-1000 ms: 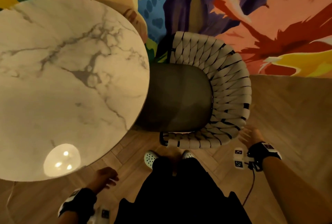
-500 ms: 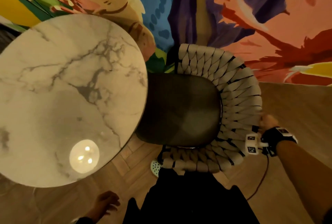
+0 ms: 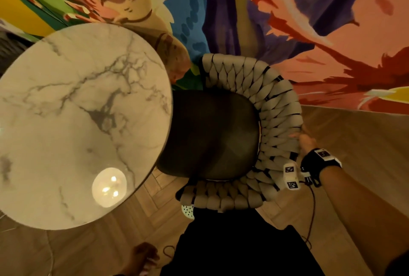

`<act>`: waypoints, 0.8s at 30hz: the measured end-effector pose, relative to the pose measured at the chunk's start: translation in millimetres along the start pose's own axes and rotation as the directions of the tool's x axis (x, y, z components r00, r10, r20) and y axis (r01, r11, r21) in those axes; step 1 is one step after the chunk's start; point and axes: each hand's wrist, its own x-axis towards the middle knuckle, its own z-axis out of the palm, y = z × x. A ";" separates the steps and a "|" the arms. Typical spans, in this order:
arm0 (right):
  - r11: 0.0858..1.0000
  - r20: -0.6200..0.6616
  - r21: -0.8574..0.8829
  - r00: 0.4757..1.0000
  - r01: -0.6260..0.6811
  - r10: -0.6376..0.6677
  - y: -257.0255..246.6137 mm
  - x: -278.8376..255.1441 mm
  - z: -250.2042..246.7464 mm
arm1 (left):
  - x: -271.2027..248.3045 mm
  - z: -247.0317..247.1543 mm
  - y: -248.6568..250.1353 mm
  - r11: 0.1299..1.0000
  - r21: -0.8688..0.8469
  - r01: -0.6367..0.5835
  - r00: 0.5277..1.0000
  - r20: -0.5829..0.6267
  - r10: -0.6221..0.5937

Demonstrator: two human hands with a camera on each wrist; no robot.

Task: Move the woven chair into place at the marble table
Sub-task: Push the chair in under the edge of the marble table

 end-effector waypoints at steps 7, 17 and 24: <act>0.984 0.143 -0.109 0.982 0.142 -0.126 4.0 15.1 16.1 | -17.1 25.9 60.7 0.983 0.160 -0.091 0.950 -0.282 0.134; 0.900 0.207 -0.435 0.969 -0.033 0.136 88.6 -37.4 0.0 | 70.9 73.9 121.3 0.663 0.727 -0.178 0.949 -0.050 0.310; 0.920 0.160 -0.391 0.983 -0.023 0.093 111.3 -31.9 -1.4 | 23.4 110.1 130.9 0.754 0.639 -0.149 0.926 -0.176 0.333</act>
